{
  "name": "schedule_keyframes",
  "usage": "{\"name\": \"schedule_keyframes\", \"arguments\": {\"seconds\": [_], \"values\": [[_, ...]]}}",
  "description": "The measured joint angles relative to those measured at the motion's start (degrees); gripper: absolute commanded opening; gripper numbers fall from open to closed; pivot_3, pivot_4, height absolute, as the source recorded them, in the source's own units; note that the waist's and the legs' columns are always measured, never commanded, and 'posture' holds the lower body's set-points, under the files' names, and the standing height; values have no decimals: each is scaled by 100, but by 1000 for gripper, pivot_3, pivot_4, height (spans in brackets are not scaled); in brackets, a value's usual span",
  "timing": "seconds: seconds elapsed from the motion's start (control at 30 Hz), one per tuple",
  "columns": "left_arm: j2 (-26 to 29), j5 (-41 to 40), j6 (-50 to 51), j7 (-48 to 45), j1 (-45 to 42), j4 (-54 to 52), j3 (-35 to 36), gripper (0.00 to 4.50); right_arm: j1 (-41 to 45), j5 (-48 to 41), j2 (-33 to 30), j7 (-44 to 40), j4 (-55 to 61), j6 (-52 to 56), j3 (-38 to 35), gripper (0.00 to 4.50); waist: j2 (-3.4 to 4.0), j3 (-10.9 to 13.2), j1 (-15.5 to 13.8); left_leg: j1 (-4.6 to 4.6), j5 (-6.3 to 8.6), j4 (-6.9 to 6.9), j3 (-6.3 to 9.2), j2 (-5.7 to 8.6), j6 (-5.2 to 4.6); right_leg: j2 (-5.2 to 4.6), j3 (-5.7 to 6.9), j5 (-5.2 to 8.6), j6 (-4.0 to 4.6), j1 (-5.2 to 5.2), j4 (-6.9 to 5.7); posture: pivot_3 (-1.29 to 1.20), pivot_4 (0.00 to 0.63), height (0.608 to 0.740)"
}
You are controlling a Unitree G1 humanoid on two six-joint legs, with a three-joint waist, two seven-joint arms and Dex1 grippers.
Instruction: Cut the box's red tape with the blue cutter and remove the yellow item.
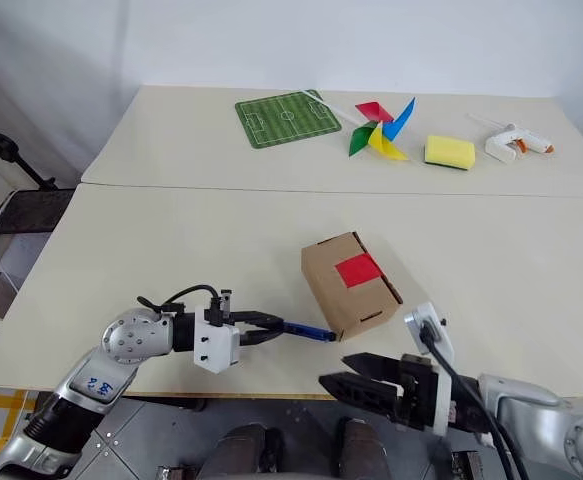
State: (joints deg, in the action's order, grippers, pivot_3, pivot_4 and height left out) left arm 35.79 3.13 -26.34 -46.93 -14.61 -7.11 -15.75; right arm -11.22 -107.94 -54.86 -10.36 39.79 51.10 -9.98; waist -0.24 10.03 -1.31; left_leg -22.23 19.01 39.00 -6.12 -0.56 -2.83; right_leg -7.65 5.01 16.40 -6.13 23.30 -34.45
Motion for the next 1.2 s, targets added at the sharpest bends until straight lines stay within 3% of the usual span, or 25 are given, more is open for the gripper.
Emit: {"name": "schedule_keyframes", "arguments": {"seconds": [0.17,0.4,0.47,0.67,0.77,0.93,1.13,1.2], "values": [[-66,-12,-773,51,-94,126,19,451,865,-399,-62,1155,-312,-228,892,4482,0,0,10,-7,0,1,-6,0,-1,2,2,-1,-2,8,1,0,150,740],[-77,-51,-921,54,-96,127,23,451,1148,-400,135,1448,-470,-361,1143,4482,0,0,-8,-14,0,6,-4,1,-9,3,17,-2,-5,4,4,0,150,740],[-73,-51,-922,61,-96,126,37,451,1056,-399,84,1364,-467,-353,1076,4482,0,0,-10,-15,0,6,-2,1,-10,3,18,-2,-4,4,4,0,150,740],[27,-239,-314,-101,-86,248,142,451,352,-291,-366,288,-300,-133,-160,4482,-1,0,-10,-14,1,6,2,0,-18,7,22,-4,-7,-5,7,0,150,740],[34,-644,252,-514,-135,418,94,1006,-111,554,-448,-417,66,14,-718,4500,0,0,-10,-14,1,6,5,-3,-17,11,23,-4,-7,-4,8,0,150,740],[57,-1095,587,-1316,-599,909,79,2527,-1084,2013,-237,-1506,575,-79,-1363,4500,-1,0,-34,-15,0,7,7,1,-17,11,30,-4,-8,-10,9,0,150,740],[-431,-1805,1269,-2391,-1448,1543,-62,4252,-1706,2547,70,-2098,929,-340,-1784,4500,-3,0,-26,-8,-2,10,13,3,-18,16,42,-6,-12,-31,4,0,150,740],[-592,-1851,1280,-2796,-1728,1946,-149,4487,-1860,2665,130,-2173,982,-385,-1842,4500,-3,0,-16,-5,-2,10,13,2,-17,20,48,-6,-12,-33,4,0,150,740]]}}
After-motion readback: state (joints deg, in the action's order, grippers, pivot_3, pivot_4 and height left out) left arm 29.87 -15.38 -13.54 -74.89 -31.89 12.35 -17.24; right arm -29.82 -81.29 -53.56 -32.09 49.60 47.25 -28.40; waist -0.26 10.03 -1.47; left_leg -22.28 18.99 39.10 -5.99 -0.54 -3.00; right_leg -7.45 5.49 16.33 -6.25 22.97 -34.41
